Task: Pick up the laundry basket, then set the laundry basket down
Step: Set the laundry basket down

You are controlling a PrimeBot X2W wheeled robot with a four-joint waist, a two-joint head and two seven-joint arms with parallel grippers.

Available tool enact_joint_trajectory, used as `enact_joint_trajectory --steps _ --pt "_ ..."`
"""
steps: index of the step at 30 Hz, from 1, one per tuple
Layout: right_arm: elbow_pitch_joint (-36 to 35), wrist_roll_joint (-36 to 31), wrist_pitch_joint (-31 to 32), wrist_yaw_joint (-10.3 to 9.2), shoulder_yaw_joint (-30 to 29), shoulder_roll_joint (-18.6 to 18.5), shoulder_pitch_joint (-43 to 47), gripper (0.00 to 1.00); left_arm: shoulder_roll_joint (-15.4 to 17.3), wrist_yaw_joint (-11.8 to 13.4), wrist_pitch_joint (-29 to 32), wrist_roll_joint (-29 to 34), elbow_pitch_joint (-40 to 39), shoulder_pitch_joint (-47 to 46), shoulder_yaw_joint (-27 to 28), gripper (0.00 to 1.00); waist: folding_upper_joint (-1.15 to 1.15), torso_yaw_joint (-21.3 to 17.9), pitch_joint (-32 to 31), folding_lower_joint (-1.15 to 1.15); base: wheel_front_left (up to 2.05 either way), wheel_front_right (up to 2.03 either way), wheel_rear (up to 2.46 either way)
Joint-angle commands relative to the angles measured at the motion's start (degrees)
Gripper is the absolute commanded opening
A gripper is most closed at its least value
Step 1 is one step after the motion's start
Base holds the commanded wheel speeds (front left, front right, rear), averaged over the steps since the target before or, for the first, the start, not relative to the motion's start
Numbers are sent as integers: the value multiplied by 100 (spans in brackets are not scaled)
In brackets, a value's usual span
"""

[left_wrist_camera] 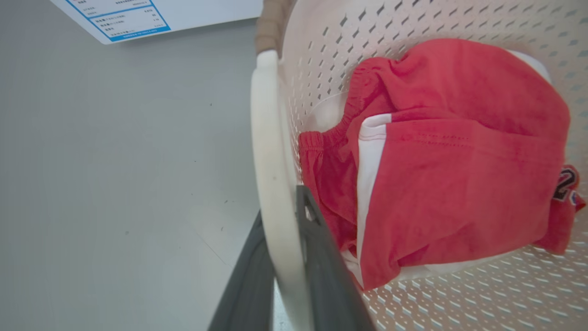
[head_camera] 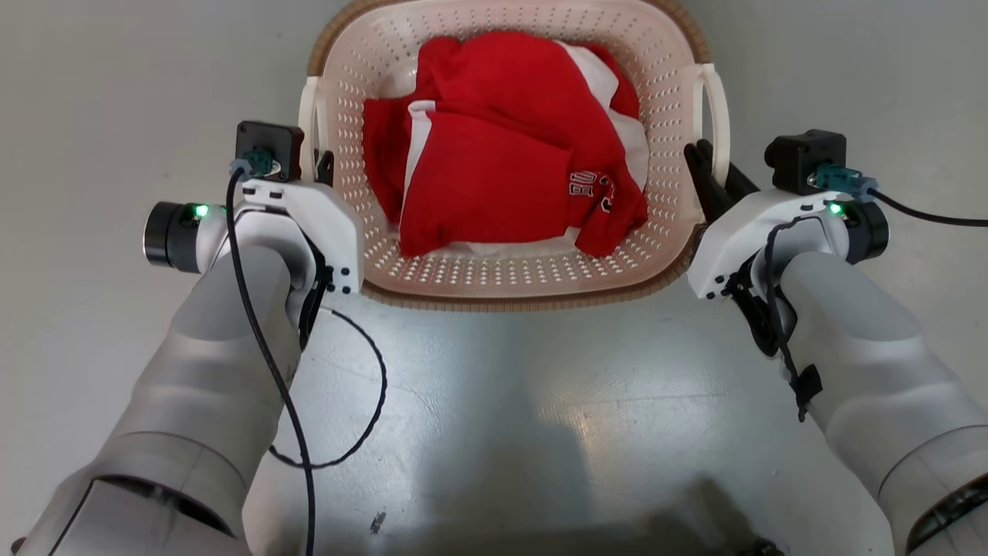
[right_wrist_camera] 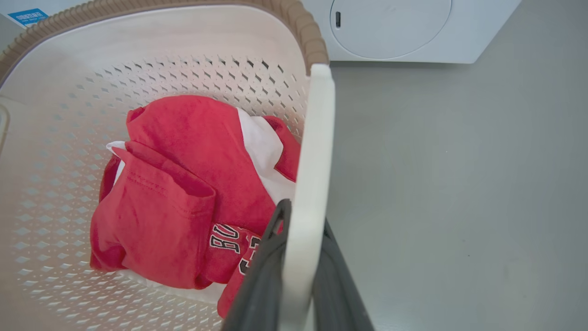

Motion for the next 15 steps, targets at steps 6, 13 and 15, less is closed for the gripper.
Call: enact_joint_trajectory --steps 6,13,15 --pt "-150 -397 -84 41 -211 91 95 0 138 67 -108 89 -42 -239 -4 0 0 10 165 0 0 0 0" --pt "-224 -713 -84 41 -529 125 91 0 133 80 -156 73 -23 -295 -32 0 0 12 253 0 0 0 0" --pt "-234 -784 -84 41 -607 143 100 0 138 78 -159 57 -17 -305 -33 0 0 9 279 0 0 0 0"
